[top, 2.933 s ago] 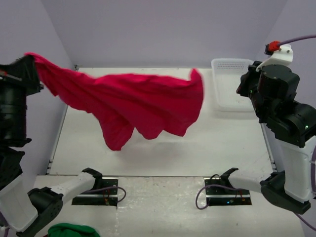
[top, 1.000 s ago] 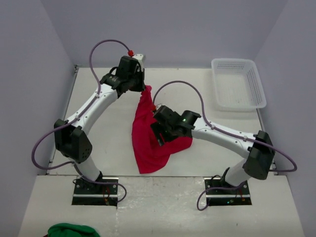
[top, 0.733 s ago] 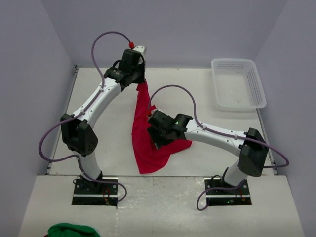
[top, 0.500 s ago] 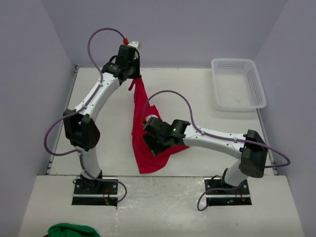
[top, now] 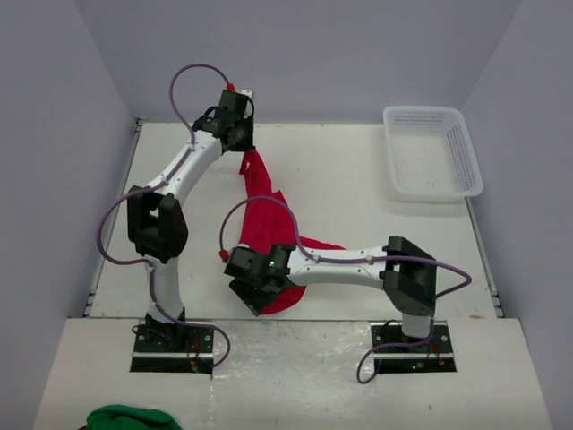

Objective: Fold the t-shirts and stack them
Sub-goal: Flatten out the tshirt

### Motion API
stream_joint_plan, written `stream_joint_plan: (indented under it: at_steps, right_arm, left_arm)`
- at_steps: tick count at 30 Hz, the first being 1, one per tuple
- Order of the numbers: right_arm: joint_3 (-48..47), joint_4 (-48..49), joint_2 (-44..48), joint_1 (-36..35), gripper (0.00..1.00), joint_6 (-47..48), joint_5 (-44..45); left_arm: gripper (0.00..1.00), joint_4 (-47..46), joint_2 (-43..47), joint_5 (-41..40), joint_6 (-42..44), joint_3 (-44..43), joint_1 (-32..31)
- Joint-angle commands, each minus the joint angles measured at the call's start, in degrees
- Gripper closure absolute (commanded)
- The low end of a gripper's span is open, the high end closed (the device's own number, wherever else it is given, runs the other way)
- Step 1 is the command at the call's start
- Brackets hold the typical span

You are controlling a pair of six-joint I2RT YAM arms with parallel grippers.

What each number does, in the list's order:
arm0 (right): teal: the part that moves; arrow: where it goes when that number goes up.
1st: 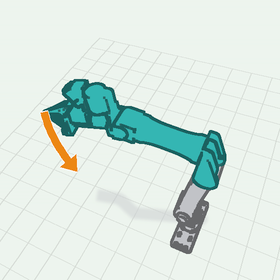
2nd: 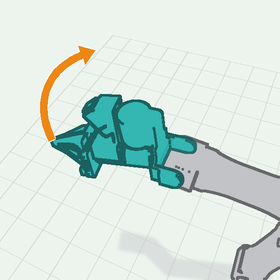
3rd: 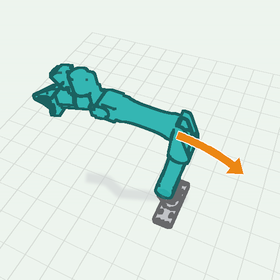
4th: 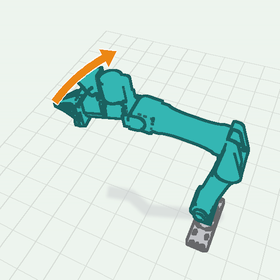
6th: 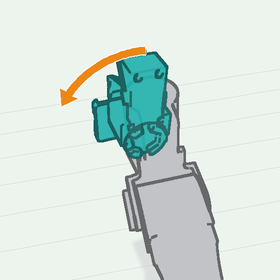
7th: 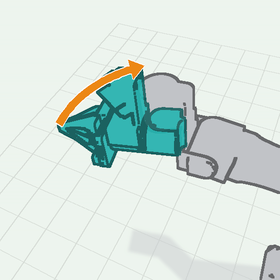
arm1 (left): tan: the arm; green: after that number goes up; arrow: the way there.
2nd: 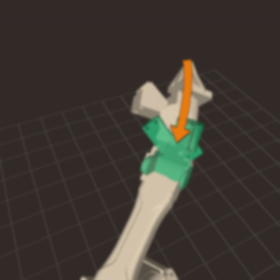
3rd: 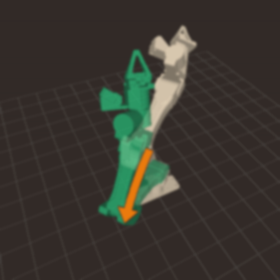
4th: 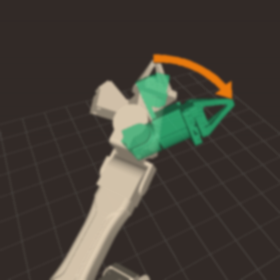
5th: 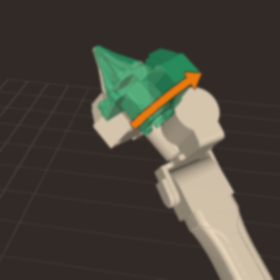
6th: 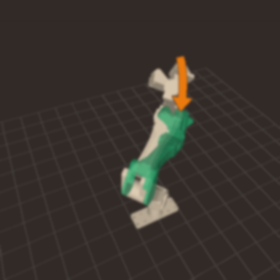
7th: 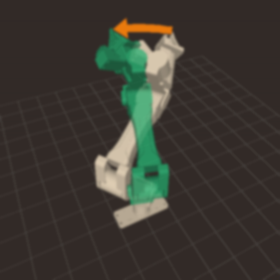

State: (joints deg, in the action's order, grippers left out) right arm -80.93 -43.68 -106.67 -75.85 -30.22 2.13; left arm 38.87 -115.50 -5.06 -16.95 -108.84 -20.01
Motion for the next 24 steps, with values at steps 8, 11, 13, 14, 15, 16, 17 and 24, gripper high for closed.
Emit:
stream_joint_plan:
  at_steps: [8,11,13,14,15,16,17,24]
  right_arm:
    - [-4.2,6.7,-10.7,-0.4,0.43,0.2,-5.2]
    - [-7.0,6.3,-14.2,-0.3,0.44,0.9,-5.4]
    - [-7.8,6.9,-15.1,-0.3,0.46,1.3,-5.1]
    - [-8.2,6.9,-16.2,-0.2,0.46,1.5,-4.7]
    - [-8.7,6.3,-16.7,-0.3,0.47,1.6,-4.4]
    - [-9.5,6.1,-17.2,-0.2,0.48,1.7,-4.2]
    - [-9.8,5.8,-17.8,-0.3,0.49,1.7,-4.1]
    - [-7.0,6.2,-15.4,-0.3,0.84,0.2,-2.2]
  left_arm:
    - [1.0,-1.4,3.4,2.7,-0.8,1.6,0.8]
    - [1.0,-1.7,4.1,2.6,-0.5,2.4,0.8]
    - [1.0,-1.7,4.7,2.6,-0.5,2.6,0.8]
    - [1.0,-1.9,4.8,2.8,-0.4,2.7,0.8]
    - [1.0,-1.9,5.3,3.0,-0.4,2.7,0.8]
    - [1.0,-2.0,5.4,3.2,-0.4,2.8,0.8]
    - [1.0,-2.0,5.7,3.5,-0.5,2.8,0.8]
    - [1.0,-2.7,7.0,3.9,-0.4,3.7,0.8]
